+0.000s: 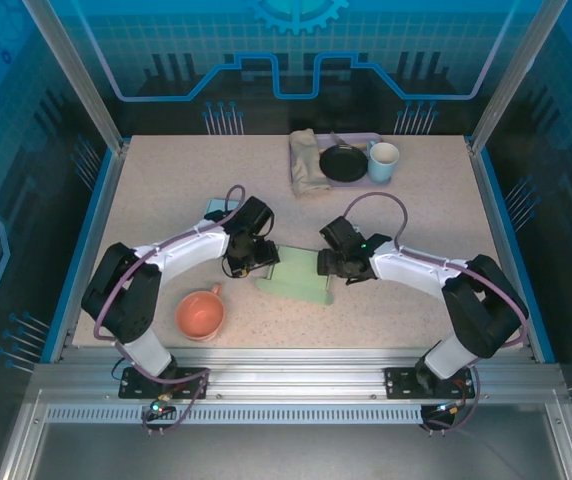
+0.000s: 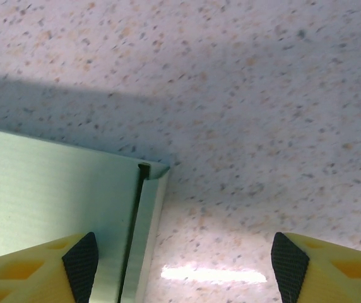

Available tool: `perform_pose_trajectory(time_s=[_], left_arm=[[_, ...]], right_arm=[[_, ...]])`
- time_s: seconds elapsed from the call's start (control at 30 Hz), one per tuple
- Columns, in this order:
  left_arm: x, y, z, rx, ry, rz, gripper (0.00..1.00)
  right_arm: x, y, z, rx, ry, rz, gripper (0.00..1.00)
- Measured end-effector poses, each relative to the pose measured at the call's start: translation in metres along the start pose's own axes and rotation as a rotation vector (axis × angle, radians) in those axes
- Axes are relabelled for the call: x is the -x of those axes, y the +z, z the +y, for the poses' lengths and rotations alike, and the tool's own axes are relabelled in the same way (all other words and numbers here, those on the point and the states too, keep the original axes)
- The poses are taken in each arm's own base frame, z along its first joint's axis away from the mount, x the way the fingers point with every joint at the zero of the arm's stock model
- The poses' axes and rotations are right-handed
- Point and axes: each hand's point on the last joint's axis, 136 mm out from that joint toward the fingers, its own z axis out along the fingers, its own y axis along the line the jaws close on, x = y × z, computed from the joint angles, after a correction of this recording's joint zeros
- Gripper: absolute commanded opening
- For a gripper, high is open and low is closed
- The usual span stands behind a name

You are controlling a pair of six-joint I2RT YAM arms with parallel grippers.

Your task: Fold the paper box

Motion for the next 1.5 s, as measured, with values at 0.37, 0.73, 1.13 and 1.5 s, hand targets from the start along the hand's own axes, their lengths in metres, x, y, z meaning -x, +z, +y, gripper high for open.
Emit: perform_pose_trajectory(time_s=[0.37,0.73,1.13,1.5], left_arm=[[-0.014,-0.021,-0.017,-0.118,0.003,-0.015,0.77],[-0.049,0.007,-0.038,-0.086,0.06,0.044,0.78],[-0.052,0.009,-0.037,-0.065,0.036,0.032,0.76],[-0.063,0.009,-0.04,-0.061,0.027,0.05,0.66]], right_arm=[[0.004,0.004,0.0,0.011,-0.012,-0.019,0.75],[0.007,0.006,0.003,0.025,-0.008,-0.032,0.75],[0.008,0.009,0.005,0.04,-0.004,-0.043,0.75],[0.009,0.01,0.007,0.045,-0.003,-0.051,0.75]])
